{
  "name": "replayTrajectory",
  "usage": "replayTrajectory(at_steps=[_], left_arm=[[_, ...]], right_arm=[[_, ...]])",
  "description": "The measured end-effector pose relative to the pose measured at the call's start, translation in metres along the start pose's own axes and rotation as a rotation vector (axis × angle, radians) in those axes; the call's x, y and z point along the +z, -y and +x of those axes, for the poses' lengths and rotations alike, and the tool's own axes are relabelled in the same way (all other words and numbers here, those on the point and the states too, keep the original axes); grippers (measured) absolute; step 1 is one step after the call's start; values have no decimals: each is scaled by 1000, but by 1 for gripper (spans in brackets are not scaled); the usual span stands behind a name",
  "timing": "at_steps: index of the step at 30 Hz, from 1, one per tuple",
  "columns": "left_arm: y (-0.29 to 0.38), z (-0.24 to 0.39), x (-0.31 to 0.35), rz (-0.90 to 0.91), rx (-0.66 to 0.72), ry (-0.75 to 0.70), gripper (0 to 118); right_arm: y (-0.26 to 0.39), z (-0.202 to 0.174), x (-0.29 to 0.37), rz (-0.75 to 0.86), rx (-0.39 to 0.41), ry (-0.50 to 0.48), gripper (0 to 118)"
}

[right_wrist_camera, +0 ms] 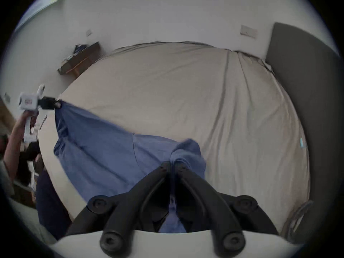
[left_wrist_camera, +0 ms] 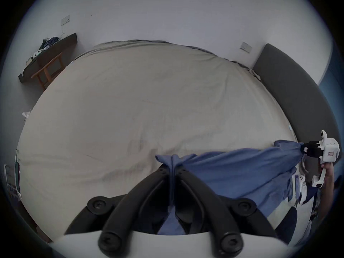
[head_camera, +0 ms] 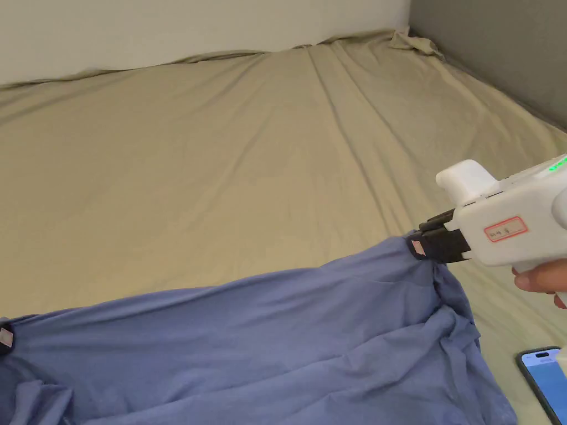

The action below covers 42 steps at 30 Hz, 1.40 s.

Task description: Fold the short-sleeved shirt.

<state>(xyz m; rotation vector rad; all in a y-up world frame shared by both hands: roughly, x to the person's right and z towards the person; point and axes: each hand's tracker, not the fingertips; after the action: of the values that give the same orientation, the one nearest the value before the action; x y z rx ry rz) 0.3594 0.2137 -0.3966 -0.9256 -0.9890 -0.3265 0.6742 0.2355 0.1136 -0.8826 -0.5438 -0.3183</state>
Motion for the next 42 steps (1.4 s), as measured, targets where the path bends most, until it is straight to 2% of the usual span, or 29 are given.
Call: replayTrajectory(at_steps=[3, 8, 10, 14, 18, 20, 21, 24, 26, 28, 29, 30, 31, 32, 33, 34, 36, 37, 38, 40, 42], left_arm=[[19, -8, 22, -6, -11, 24, 2], [63, -15, 38, -65, -92, 13, 2], [81, -18, 36, -93, -89, 26, 2], [114, -34, 17, -160, -47, 31, 2], [137, -34, -12, -226, -89, -17, 2], [144, -36, -25, -241, -90, -37, 2], [148, -37, -31, -237, -98, -51, 2], [148, -36, -36, -199, -95, -72, 2], [148, -33, -37, -198, -115, -100, 2], [154, -25, -40, -165, -205, -140, 2], [156, -21, -38, -149, -218, -152, 14], [157, -19, -36, -142, -215, -161, 44], [154, -17, -30, -145, -231, -232, 85], [148, -16, -25, -156, -248, -343, 118], [145, -19, -16, -157, -230, -358, 118], [142, -25, 0, -93, -168, -261, 118], [133, -32, 34, 63, 8, -71, 118], [134, -32, 48, 91, 75, -8, 118], [134, -33, 56, 90, 100, 6, 118], [137, -26, 59, 54, 84, 8, 118], [143, -12, 52, -73, 10, -16, 118]], right_arm=[[23, -15, 24, -17, 1, -29, 6], [67, -31, 22, -127, 1, -47, 6], [86, -41, 15, -178, -7, -73, 6], [115, -50, -6, -258, -37, -65, 6], [136, -40, -45, -368, -10, 15, 6], [144, -33, -63, -388, -43, 12, 6], [149, -32, -71, -382, -27, 18, 6], [144, -30, -66, -363, -77, 19, 6], [150, -40, -67, -341, -4, 59, 6], [155, -48, -65, -312, 49, 88, 6], [155, -50, -64, -312, 44, 91, 8], [156, -50, -63, -308, 40, 91, 11], [155, -48, -60, -303, 44, 89, 18], [153, -48, -55, -295, 60, 78, 48], [149, -46, -47, -293, 71, 70, 89], [145, -44, -35, -283, 58, 55, 118], [138, -46, -11, -222, 11, -8, 116], [133, -49, 8, -100, 10, -23, 117], [129, -52, 17, -60, -16, -32, 117], [113, -66, 37, 27, -81, -10, 118], [103, -82, 44, 63, -128, 15, 118]])
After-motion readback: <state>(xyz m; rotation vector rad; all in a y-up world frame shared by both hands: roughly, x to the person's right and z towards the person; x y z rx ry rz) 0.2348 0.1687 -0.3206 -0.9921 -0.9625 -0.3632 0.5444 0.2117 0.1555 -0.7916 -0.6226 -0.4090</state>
